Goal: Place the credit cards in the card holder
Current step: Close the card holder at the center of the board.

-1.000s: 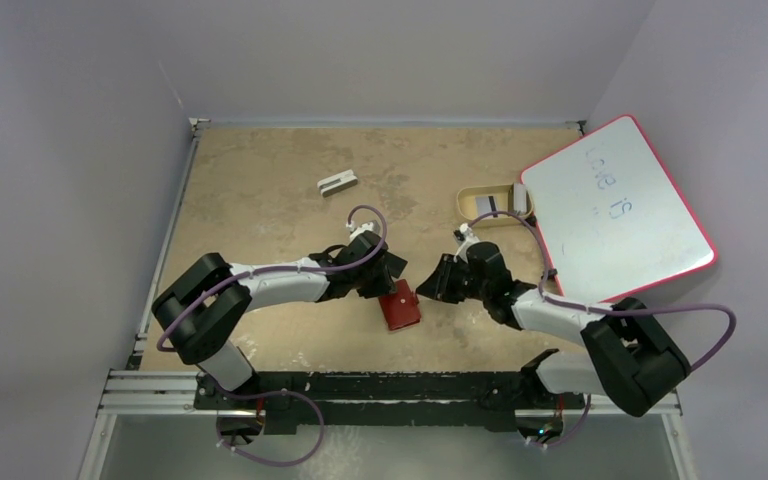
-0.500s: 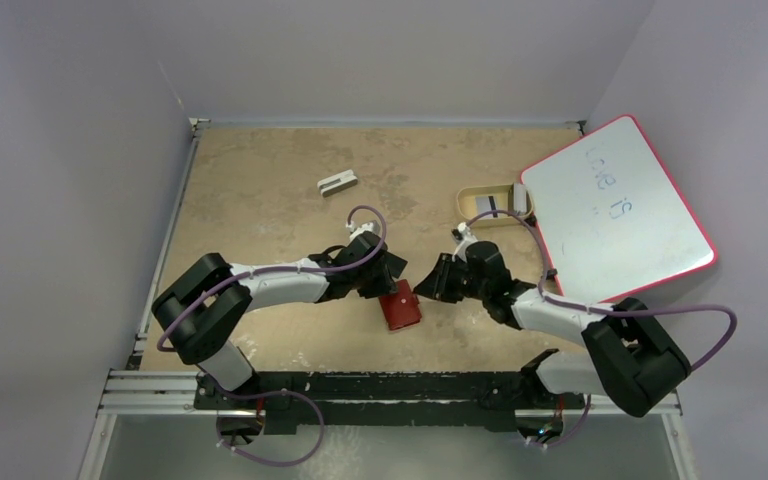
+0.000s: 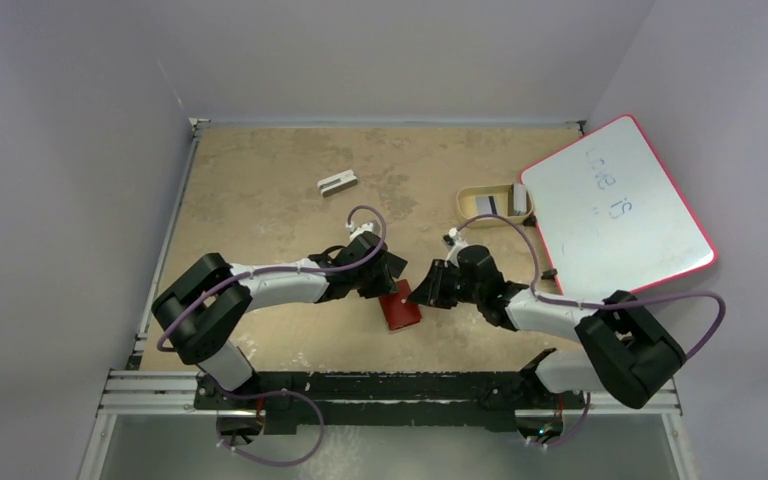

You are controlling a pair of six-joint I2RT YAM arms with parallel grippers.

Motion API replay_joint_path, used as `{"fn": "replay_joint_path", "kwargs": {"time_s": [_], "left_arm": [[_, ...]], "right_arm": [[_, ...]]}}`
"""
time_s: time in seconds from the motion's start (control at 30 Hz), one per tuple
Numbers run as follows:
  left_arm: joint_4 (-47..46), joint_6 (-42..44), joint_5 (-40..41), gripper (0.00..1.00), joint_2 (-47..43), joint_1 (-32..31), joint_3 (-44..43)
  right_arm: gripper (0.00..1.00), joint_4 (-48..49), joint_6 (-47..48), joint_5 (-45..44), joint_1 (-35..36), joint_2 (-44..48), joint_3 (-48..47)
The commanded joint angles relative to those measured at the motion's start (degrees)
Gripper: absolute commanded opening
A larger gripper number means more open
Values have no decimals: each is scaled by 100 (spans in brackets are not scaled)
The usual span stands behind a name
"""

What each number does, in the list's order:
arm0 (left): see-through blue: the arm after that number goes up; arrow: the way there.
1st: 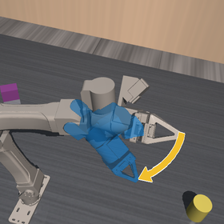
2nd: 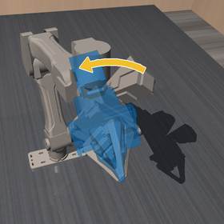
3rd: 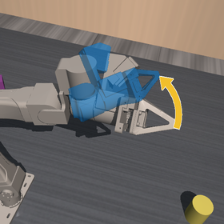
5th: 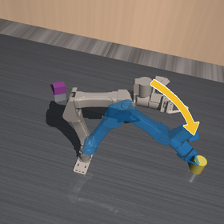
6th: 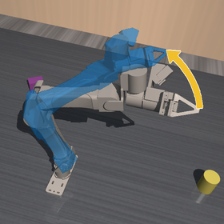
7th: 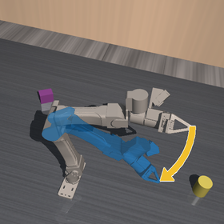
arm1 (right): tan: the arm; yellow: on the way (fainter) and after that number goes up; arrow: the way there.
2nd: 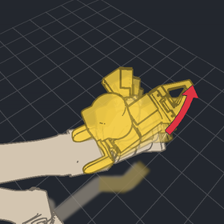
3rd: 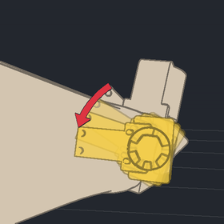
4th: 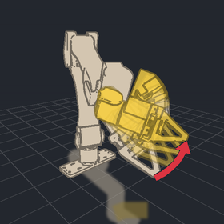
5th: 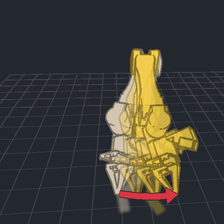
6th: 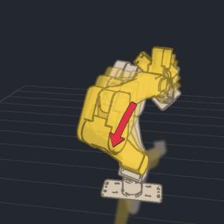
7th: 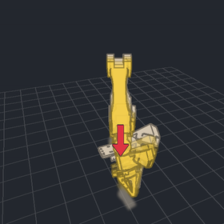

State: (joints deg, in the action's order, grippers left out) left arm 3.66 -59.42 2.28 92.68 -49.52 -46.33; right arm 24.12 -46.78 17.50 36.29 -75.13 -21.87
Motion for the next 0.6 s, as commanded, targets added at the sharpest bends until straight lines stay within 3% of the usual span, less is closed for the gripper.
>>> {"fn": "replay_joint_path", "kwargs": {"time_s": [0.0,0.57], "left_arm": [[-110,-69,-9,19,-24,3,89],[-173,-98,-28,19,-6,6,139]], "right_arm": [[21,260,-49,14,79,-94,-119],[20,138,4,38,185,-279,-285]]}}
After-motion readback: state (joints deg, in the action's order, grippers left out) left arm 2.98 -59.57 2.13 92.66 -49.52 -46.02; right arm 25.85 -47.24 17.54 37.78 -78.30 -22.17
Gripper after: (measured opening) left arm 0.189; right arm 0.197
